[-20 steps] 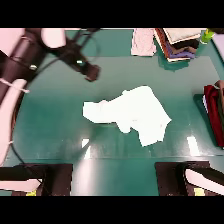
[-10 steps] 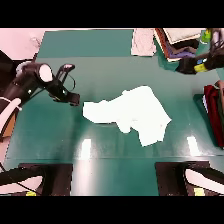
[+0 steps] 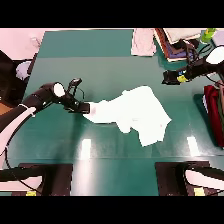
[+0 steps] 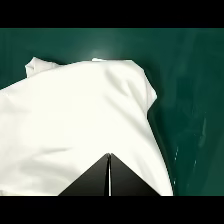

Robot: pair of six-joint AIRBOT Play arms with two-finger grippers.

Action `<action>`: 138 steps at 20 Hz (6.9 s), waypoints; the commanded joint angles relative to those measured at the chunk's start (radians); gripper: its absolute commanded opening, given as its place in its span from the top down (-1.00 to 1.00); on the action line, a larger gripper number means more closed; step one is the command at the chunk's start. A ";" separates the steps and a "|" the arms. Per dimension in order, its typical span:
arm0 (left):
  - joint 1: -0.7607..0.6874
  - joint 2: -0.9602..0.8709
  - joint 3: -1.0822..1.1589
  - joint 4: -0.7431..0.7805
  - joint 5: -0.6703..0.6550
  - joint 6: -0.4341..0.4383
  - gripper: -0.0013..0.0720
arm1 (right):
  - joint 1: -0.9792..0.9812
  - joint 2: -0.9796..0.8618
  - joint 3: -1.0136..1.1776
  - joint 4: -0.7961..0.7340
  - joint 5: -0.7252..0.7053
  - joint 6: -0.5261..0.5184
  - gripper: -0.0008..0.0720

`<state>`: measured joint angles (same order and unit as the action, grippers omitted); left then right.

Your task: Fold the shirts.

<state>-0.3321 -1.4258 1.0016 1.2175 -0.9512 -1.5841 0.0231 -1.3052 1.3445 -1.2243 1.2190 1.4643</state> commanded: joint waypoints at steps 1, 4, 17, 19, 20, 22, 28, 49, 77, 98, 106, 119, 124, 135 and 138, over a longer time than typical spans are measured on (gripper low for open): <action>-0.011 -0.021 0.018 -0.029 0.024 -0.002 0.45 | 0.015 -0.005 -0.002 -0.003 -0.019 0.000 0.91; -0.008 -0.020 0.104 -0.016 0.011 0.023 0.90 | 0.013 -0.014 -0.002 -0.010 -0.019 -0.001 0.70; -0.006 -0.021 0.292 0.120 -0.082 0.022 0.90 | 0.015 -0.357 -0.002 0.094 -0.130 -0.018 -0.32; -0.006 -0.021 0.292 0.120 -0.081 0.022 0.89 | 0.015 -0.380 -0.002 0.099 -0.148 -0.019 -0.09; -0.006 -0.021 0.292 0.120 -0.081 0.022 0.90 | 0.015 -0.382 -0.002 0.100 -0.160 -0.029 0.43; -0.006 -0.020 0.293 0.126 -0.080 0.022 0.89 | 0.015 -0.359 -0.001 0.099 -0.185 -0.054 0.92; -0.006 0.144 0.500 0.321 -0.092 0.013 0.90 | 0.015 -0.108 0.184 0.054 -0.118 -0.109 0.92; -0.006 0.338 0.901 0.357 -0.261 0.048 0.90 | 0.055 0.266 0.362 0.043 0.223 0.036 0.93; 0.064 0.188 0.304 0.288 -0.354 -0.065 -0.49 | -0.181 0.093 -0.215 -0.130 0.010 -0.112 -0.48; -0.097 0.215 -0.006 0.140 -0.284 -0.170 -0.50 | -0.176 -0.162 -0.292 -0.028 -0.045 -0.210 0.92; -0.098 0.214 -0.254 -0.088 -0.121 -0.169 -0.50 | -0.176 -0.162 -0.292 -0.027 -0.049 -0.210 0.92; -0.097 0.215 -0.263 -0.196 -0.023 -0.055 0.90 | -0.176 -0.157 -0.290 -0.026 -0.045 -0.208 0.92; -0.067 0.350 0.002 0.022 -0.085 -0.092 0.90 | -0.176 0.002 -0.228 -0.026 -0.058 -0.208 0.92; 0.010 0.597 1.051 0.245 -0.188 -0.076 0.90 | -0.176 0.461 0.412 -0.049 -0.125 -0.157 0.92; 0.010 0.597 1.123 0.243 -0.122 -0.056 0.90 | -0.176 0.504 0.539 -0.077 -0.126 -0.145 0.93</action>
<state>-0.3244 -0.8356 2.0014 1.4429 -1.1183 -1.6554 -0.1520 -0.8600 1.7611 -1.2663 1.1122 1.3067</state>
